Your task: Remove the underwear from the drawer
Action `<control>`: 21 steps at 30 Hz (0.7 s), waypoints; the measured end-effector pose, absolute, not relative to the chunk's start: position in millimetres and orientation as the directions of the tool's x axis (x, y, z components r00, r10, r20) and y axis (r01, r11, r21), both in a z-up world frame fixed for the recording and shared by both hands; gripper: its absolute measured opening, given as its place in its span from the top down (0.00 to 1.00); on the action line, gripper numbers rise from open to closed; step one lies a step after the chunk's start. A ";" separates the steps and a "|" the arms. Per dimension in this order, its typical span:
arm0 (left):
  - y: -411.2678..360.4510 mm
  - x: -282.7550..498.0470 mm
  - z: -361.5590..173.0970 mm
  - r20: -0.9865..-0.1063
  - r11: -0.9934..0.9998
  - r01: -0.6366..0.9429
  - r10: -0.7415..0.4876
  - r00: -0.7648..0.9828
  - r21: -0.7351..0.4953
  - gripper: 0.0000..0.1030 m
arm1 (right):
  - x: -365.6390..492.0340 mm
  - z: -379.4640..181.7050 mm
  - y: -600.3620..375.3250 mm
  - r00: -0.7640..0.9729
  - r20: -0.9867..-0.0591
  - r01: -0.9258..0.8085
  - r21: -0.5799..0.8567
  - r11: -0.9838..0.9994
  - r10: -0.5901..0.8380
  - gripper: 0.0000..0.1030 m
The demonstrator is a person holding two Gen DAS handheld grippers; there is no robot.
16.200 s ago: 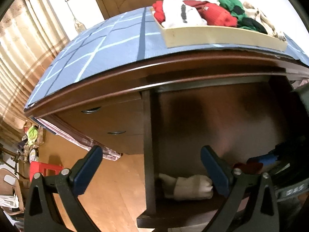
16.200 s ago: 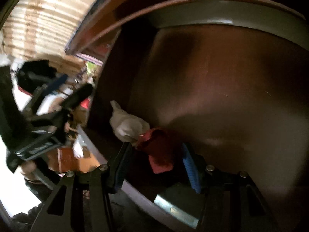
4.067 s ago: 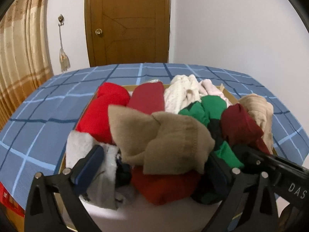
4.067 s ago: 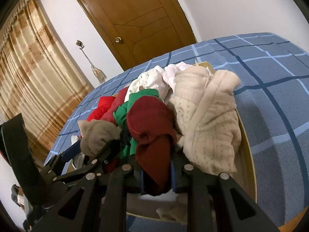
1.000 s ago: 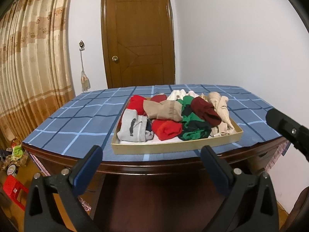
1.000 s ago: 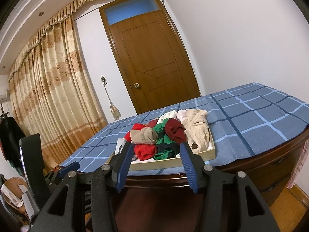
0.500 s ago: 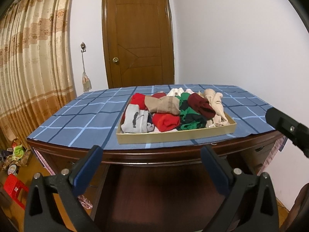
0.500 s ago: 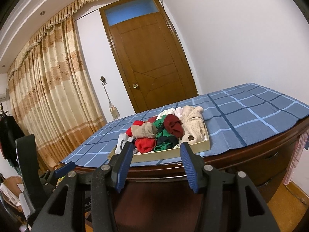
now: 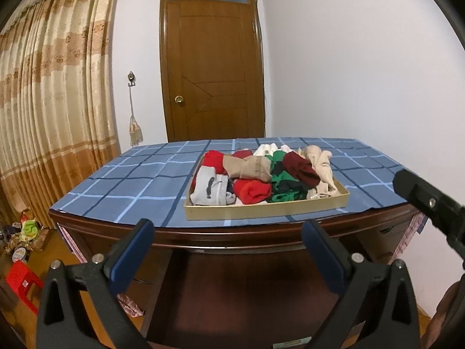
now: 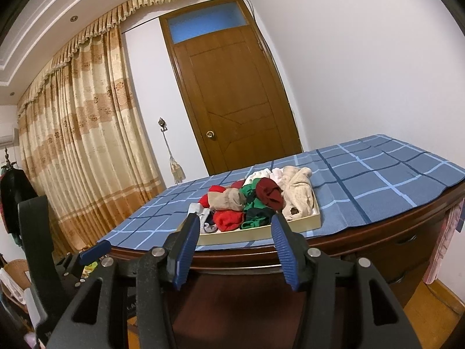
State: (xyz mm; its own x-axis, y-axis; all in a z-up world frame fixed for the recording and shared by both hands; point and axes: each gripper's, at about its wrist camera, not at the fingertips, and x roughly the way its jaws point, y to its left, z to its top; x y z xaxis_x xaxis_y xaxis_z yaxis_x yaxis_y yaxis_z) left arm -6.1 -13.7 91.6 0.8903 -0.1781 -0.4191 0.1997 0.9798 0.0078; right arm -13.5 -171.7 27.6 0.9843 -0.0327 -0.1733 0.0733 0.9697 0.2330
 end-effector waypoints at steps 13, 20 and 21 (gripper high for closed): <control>-12.1 -11.5 97.0 -0.388 0.980 0.200 -0.179 0.904 0.015 0.00 | -23.8 27.3 -176.4 0.987 -0.145 0.109 0.239 0.965 -0.075 0.27; -12.1 -14.1 98.8 -0.377 0.980 0.198 -0.175 0.909 0.022 0.00 | -23.8 27.4 -173.2 0.987 -0.146 0.104 0.229 0.968 -0.072 0.27; -11.8 -14.3 99.0 -0.376 0.980 0.197 -0.175 0.910 0.022 0.00 | -24.5 27.7 -172.9 0.987 -0.143 0.105 0.229 0.968 -0.073 0.27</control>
State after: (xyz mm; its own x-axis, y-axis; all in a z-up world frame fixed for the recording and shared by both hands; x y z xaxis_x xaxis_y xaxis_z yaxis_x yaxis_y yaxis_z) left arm -14.3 -11.8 99.0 0.9100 -0.1747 -0.3760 0.1973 0.9801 0.0221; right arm -24.5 -172.9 27.7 0.9870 -0.0728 -0.1433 0.1046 0.9678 0.2288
